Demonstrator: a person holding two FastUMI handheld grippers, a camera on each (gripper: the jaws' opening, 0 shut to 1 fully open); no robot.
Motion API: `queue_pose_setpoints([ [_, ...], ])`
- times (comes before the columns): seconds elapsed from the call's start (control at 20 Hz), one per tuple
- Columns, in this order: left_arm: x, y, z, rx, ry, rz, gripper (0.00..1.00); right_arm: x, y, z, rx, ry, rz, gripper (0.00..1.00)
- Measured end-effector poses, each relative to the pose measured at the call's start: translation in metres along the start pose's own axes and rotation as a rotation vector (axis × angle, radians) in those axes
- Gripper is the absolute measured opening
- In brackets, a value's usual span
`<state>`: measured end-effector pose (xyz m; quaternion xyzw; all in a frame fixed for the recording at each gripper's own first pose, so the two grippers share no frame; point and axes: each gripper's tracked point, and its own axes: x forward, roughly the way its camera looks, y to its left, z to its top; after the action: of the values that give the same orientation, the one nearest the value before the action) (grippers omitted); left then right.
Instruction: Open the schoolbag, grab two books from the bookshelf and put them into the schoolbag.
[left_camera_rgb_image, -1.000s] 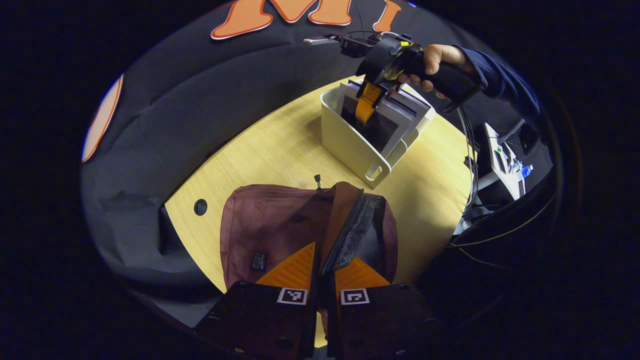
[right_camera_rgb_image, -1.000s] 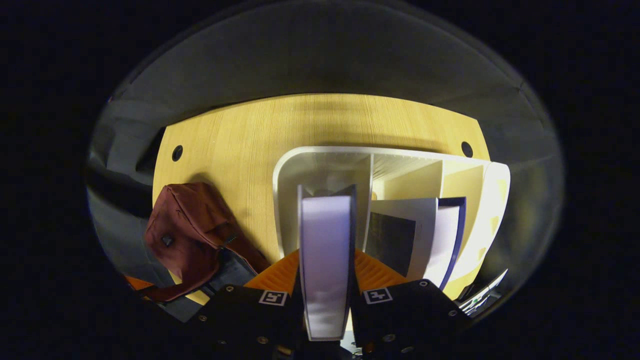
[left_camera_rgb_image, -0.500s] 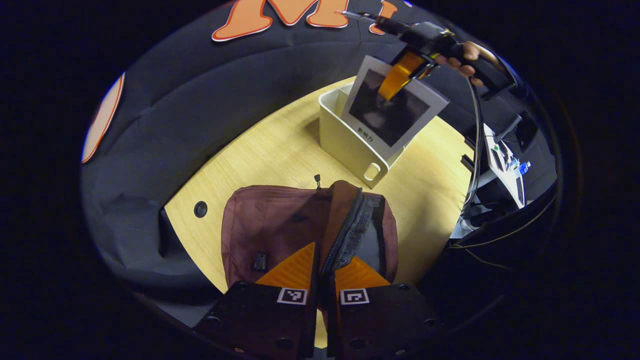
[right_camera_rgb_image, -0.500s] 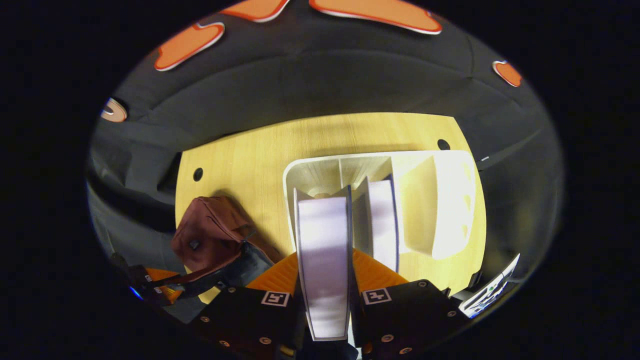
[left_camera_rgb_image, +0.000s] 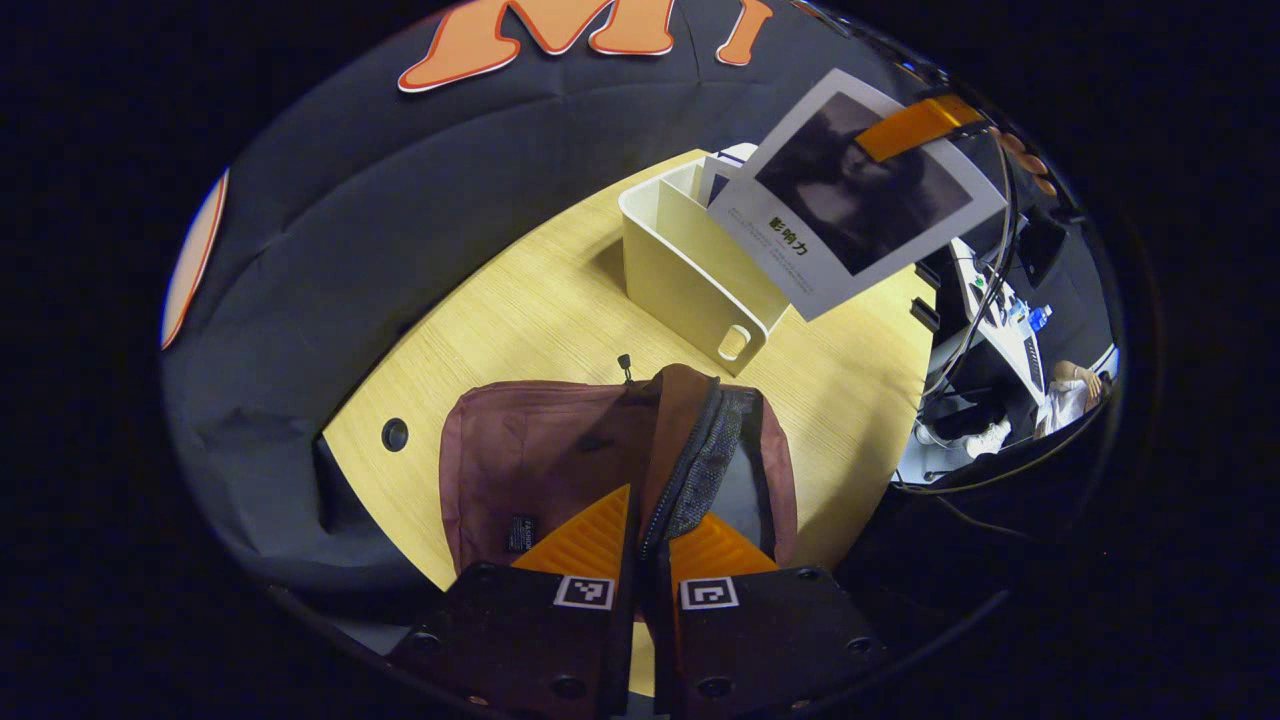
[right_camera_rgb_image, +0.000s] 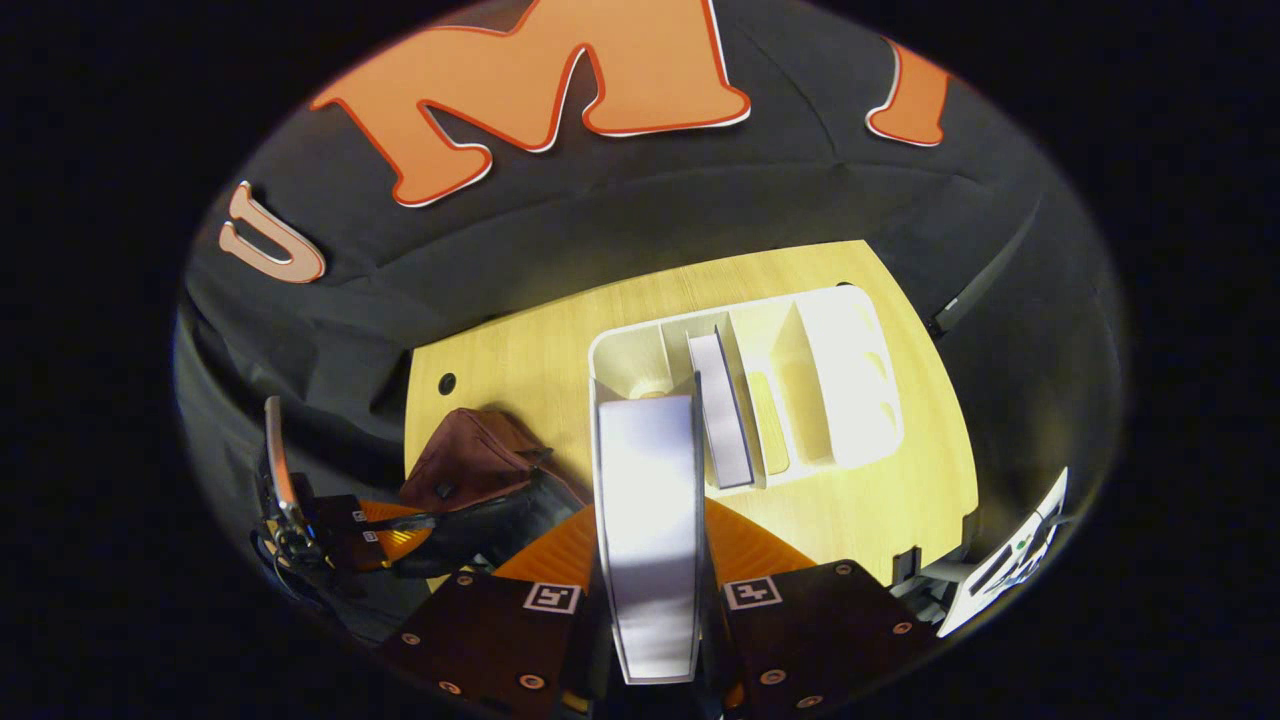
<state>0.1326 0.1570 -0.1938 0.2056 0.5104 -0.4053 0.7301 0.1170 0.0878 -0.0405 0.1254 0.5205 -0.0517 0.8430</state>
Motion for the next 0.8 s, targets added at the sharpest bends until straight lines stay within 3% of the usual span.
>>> queue_pose_setpoints([
  [0.35,0.003,-0.004,0.002,0.003,-0.006,-0.031,0.10,0.005,0.017,-0.072,0.149,0.003,0.135,0.37],
  [0.8,-0.002,-0.017,0.010,0.003,-0.041,-0.045,0.10,0.052,0.063,-0.141,0.289,0.039,0.336,0.36],
])
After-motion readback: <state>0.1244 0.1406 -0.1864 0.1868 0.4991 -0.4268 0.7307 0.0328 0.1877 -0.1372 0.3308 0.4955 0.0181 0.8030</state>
